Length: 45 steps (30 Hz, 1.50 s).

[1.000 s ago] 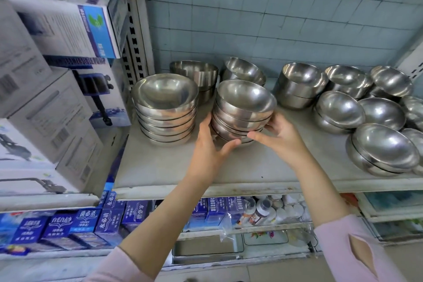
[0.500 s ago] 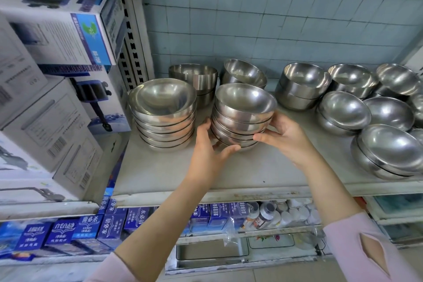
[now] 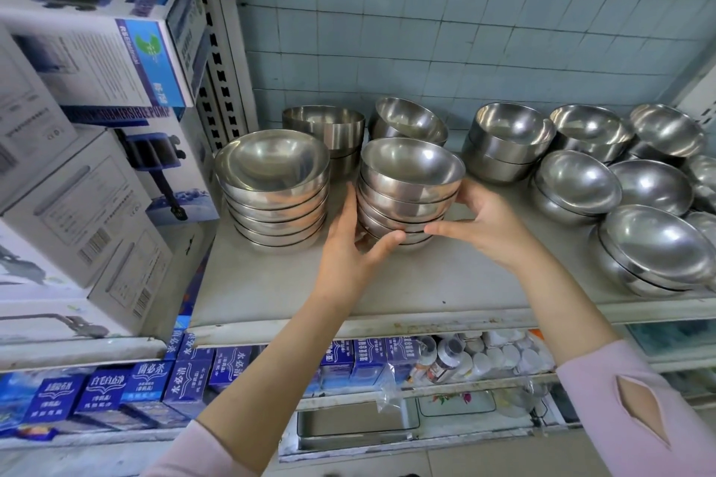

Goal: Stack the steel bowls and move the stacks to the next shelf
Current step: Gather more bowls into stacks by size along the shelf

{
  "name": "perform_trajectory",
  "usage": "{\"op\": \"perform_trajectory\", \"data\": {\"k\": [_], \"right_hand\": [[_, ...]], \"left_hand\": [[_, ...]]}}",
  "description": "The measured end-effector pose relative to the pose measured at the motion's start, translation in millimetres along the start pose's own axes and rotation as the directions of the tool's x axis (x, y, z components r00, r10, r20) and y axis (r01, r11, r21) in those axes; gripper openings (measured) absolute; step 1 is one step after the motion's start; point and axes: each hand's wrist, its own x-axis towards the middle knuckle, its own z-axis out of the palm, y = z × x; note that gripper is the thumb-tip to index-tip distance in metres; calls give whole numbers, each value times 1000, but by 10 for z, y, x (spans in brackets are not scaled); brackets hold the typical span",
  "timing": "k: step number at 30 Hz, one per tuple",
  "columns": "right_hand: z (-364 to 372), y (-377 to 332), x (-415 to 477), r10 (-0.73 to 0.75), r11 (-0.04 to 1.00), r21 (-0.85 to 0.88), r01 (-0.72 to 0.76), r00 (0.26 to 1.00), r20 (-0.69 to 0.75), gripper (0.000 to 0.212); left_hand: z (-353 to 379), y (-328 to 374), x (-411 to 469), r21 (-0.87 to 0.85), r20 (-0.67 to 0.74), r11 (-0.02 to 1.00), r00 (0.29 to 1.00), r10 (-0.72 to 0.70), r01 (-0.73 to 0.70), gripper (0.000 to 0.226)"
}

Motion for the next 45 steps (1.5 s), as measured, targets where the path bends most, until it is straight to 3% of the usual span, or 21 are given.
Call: {"op": "perform_trajectory", "data": {"k": [5,15,22,25,27,29,31,35,37,41,45], "right_hand": [[11,24,-20,-25,997,77,25,1000,2,62],[43,39,-30,7,995,97,-7,1000,-3,67],[-85,-41,-100,37,996,82,-46,994,103,84],[-290,-106,-376,96,994,55,-90,988,-124,97],[-483,-134,-685,91,994,-32,-105,951,-294,83],[-689,-108,-1023,51,988,-108,-111,890,-453,63],[-922,-33,-1306,39,976,-153,-156,813,-581,56],[-1439,323,-1664,163,944,-100,-315,706,-689,73],[-1668,472,-1743,210,933,-86,-349,723,-659,85],[-1932,685,-1775,247,920,-131,-369,806,-538,93],[-2069,840,-1771,212,921,-187,-341,843,-495,97]], "left_hand": [[-35,17,11,-39,6,998,999,-50,50,87],[-26,49,1,-96,14,991,996,-87,88,84],[18,122,-131,57,-42,992,993,-110,112,101],[54,197,-426,124,-211,982,971,-111,139,75],[146,262,-594,169,-233,983,972,-33,74,46],[351,330,-625,202,-116,979,993,26,-2,31],[694,394,-548,222,67,972,995,68,-81,32],[1578,456,-341,257,380,956,924,36,-143,70],[1987,476,-256,239,471,964,882,-9,-117,90],[2553,508,-105,222,506,974,859,-81,-39,112],[2783,452,-29,126,462,992,886,-42,-19,99]]}}
